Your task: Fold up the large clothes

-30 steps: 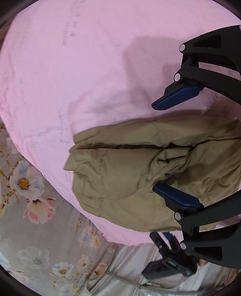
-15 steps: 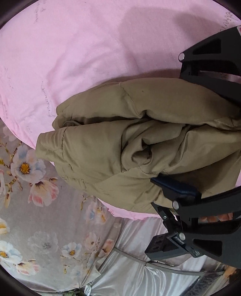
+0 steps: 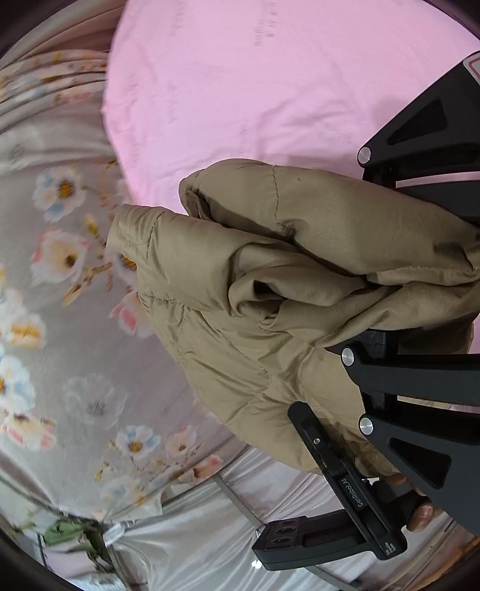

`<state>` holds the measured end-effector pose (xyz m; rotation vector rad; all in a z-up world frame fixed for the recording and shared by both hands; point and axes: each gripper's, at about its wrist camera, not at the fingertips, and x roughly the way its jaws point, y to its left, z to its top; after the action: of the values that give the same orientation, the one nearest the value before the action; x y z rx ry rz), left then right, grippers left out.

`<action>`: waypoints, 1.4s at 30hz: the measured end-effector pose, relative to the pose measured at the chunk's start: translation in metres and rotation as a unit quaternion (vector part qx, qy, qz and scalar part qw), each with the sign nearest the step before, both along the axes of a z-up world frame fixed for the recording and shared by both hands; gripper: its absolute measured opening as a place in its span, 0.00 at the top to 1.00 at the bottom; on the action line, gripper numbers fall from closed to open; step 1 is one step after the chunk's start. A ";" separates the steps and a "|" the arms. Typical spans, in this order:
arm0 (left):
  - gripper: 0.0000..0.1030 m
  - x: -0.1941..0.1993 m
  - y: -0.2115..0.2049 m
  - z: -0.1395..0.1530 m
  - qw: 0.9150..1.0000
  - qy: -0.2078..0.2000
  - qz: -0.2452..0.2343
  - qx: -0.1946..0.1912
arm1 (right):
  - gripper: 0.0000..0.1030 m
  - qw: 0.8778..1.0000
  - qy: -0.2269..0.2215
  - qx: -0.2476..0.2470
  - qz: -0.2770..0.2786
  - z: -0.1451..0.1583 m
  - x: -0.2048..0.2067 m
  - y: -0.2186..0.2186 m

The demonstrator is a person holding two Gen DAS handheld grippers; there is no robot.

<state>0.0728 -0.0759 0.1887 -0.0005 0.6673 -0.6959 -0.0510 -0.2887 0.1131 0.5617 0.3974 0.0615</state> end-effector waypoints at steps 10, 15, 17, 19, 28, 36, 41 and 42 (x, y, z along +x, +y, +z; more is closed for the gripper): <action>0.54 0.014 0.034 0.069 0.995 -0.095 0.013 -0.029 | 0.75 0.994 -0.078 -0.078 -0.005 0.082 0.018 0.033; 0.54 0.034 0.051 0.092 0.990 -0.135 0.024 -0.033 | 0.75 0.989 -0.099 -0.112 -0.004 0.111 0.044 0.054; 0.54 0.046 0.060 0.099 0.988 -0.147 0.028 -0.039 | 0.75 0.986 -0.106 -0.126 -0.003 0.121 0.057 0.062; 0.54 0.059 0.068 0.101 0.987 -0.152 0.031 -0.045 | 0.75 0.985 -0.109 -0.137 -0.001 0.127 0.071 0.069; 0.54 0.134 0.088 0.079 0.984 -0.163 0.042 -0.054 | 0.75 0.983 -0.099 -0.157 0.010 0.118 0.158 0.084; 0.54 0.214 0.090 -0.002 0.991 -0.112 0.048 -0.054 | 0.75 0.985 -0.047 -0.163 0.013 0.055 0.240 0.090; 0.54 0.250 0.083 -0.058 0.995 -0.072 0.052 -0.042 | 0.75 0.987 0.001 -0.157 0.019 0.002 0.287 0.088; 0.54 0.256 0.081 -0.069 0.996 -0.063 0.053 -0.036 | 0.75 0.988 0.010 -0.155 0.020 -0.007 0.294 0.087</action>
<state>0.3285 0.0053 0.1198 -0.0581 0.5161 -0.6122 0.2432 -0.2017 0.1061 0.2472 0.4272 0.0314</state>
